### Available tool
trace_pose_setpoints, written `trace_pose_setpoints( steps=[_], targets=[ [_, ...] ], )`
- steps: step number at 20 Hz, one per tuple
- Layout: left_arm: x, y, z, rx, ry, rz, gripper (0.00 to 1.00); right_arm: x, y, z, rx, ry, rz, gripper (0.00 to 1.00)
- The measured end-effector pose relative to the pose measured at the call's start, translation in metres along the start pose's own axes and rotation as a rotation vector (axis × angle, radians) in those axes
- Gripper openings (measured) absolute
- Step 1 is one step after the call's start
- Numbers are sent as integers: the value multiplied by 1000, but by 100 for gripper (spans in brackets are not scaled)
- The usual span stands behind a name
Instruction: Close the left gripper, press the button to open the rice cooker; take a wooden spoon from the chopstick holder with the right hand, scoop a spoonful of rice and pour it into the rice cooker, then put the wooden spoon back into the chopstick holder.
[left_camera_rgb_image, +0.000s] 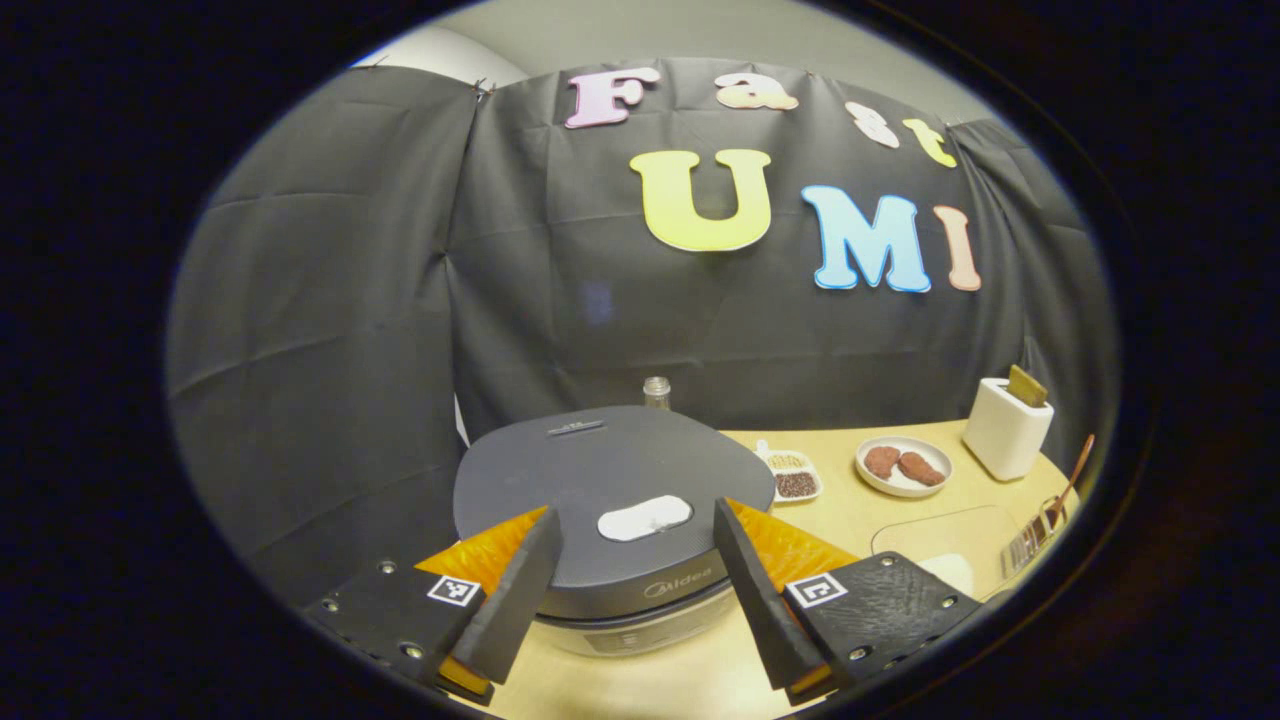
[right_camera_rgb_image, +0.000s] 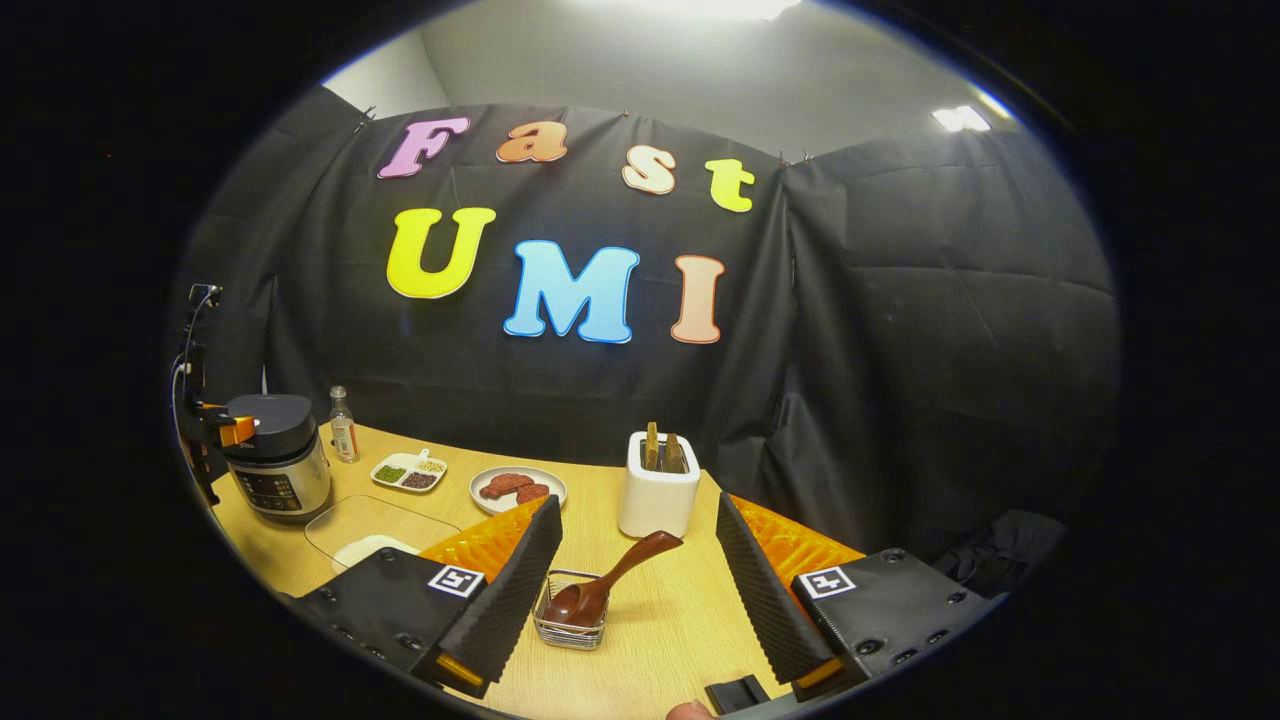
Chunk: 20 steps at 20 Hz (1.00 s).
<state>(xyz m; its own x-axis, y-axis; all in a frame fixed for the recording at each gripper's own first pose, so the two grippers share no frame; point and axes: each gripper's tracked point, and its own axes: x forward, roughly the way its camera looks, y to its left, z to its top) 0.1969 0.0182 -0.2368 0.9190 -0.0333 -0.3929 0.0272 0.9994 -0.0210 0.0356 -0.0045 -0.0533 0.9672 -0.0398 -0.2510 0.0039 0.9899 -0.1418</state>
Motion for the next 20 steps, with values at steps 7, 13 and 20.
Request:
trace_pose_setpoints(
  steps=[7, 13, 20],
  targets=[
    [-3, -1, -2, -7, -60, 14, 92, 3, 4, -5, 1, 12, 1, 97],
    [2, -5, -16, -5, -91, 22, 95, 6, 14, -11, -3, 25, 21, 97],
    [-1, -6, -2, 15, -112, 38, 92, 6, 8, 5, -1, -14, 21, 97]
  ],
)
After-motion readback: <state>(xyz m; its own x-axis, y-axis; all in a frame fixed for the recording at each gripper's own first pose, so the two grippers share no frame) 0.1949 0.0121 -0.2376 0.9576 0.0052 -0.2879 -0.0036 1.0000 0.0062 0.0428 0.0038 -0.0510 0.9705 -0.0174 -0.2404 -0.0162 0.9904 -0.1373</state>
